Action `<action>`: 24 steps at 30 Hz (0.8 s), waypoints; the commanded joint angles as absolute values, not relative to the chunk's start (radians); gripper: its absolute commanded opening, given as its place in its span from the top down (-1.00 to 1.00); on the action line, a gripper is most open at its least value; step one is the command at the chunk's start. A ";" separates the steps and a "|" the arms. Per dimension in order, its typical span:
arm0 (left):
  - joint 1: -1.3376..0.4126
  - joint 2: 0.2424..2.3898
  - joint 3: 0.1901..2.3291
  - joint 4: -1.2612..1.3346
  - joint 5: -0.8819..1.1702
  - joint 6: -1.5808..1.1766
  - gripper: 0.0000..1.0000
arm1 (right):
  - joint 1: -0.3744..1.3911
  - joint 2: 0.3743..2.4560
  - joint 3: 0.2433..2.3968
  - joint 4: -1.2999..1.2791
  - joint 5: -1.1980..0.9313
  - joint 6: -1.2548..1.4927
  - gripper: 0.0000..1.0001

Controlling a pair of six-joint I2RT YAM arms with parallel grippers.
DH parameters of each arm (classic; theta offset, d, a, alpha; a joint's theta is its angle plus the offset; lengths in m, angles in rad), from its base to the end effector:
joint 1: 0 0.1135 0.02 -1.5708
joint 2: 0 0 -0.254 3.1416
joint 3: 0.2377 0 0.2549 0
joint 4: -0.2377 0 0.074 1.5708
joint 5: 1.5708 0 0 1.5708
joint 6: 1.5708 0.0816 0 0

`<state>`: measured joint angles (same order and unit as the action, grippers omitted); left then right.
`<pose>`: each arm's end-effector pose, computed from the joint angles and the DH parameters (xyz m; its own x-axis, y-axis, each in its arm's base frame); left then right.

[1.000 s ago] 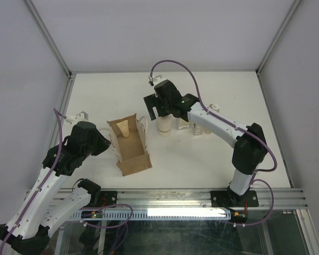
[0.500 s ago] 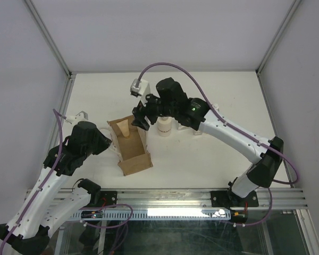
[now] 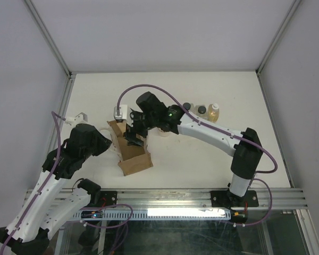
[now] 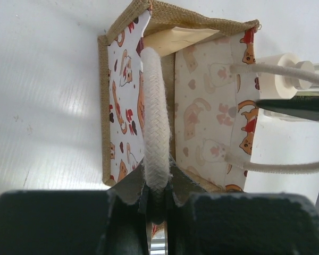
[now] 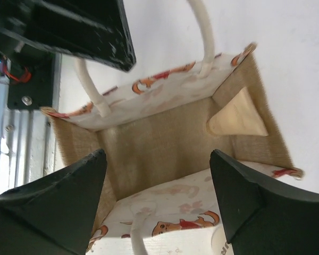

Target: Take the personal care products out of the canvas bag

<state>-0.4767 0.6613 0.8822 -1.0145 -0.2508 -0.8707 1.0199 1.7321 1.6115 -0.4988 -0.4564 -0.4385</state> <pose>0.1474 -0.0533 0.2732 -0.6298 -0.5086 -0.5871 -0.2977 0.8562 -0.4223 0.1965 0.3885 0.3085 0.1293 -0.5175 -0.8458 -0.9916 -0.0614 -0.1141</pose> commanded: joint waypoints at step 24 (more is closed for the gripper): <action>-0.476 0.598 0.874 -0.966 -0.156 -0.825 1.00 | 1.020 1.920 1.762 -0.525 -0.323 -0.644 -0.72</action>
<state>-0.4767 0.6254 0.8387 -0.9543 -0.1730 -0.8455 1.0206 1.9148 1.6932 -0.5694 -0.3450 -0.6212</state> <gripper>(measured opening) 0.058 0.862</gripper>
